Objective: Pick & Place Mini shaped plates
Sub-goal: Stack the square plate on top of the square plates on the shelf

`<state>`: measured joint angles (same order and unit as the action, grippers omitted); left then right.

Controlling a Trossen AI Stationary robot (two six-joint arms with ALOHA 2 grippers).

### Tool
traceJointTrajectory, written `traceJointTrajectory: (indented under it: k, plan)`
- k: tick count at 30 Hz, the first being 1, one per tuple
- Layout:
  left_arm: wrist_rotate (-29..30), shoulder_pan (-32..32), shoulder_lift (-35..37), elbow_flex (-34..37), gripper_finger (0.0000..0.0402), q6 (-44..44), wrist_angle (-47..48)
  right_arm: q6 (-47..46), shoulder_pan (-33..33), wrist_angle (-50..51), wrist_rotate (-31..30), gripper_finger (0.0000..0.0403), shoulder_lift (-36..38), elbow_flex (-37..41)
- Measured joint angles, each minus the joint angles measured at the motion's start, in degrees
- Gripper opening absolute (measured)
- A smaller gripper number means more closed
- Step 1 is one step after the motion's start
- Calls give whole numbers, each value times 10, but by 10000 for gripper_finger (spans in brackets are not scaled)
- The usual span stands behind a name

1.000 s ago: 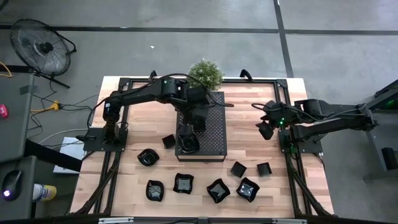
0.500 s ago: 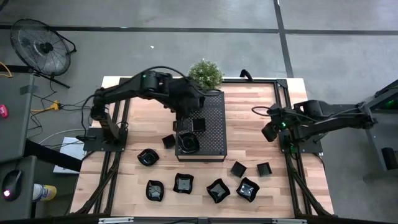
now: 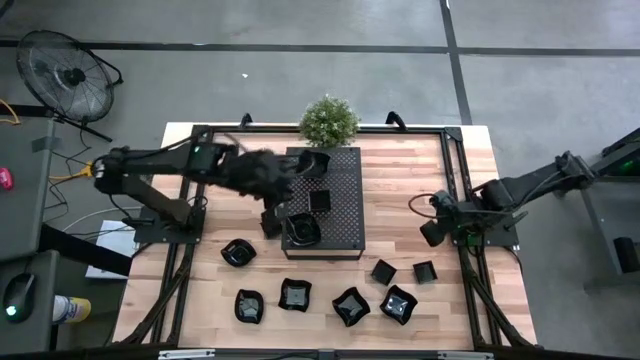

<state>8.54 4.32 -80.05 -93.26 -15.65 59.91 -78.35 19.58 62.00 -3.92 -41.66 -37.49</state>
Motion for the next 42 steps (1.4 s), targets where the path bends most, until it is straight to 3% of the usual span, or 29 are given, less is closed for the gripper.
traceJointTrajectory:
  k: [4, 7, 10, 15, 22, 25, 28, 33, 42]
  plan:
    - [24, 35, 60, 90, 69, -39, -54, -85, 31, -7, 5, 209, -3, -3]
    - [50, 60, 106, 144, 69, -58, -85, -96, 48, -34, 6, 209, -12, -3]
    - [75, 80, 148, 186, 69, -73, -107, -57, 53, -85, 18, 209, -28, -3]
    - [91, 97, 197, 219, 69, -77, -127, 58, 53, -139, 94, 209, -77, -3]
    - [76, 96, 211, 226, 69, -47, -124, 179, 65, -199, 179, 209, -169, -3]
    - [64, 96, 211, 226, 69, -42, -122, 122, 75, -200, 206, 208, -202, -3]
    - [52, 96, 211, 226, 69, -41, -121, 7, 85, -201, 218, 208, -224, -3]
    - [47, 96, 211, 226, 69, -33, -116, -131, 104, -228, 158, 208, -247, -3]
    - [38, 96, 214, 226, 69, -11, -112, -250, 138, -254, 102, 208, -317, -3]
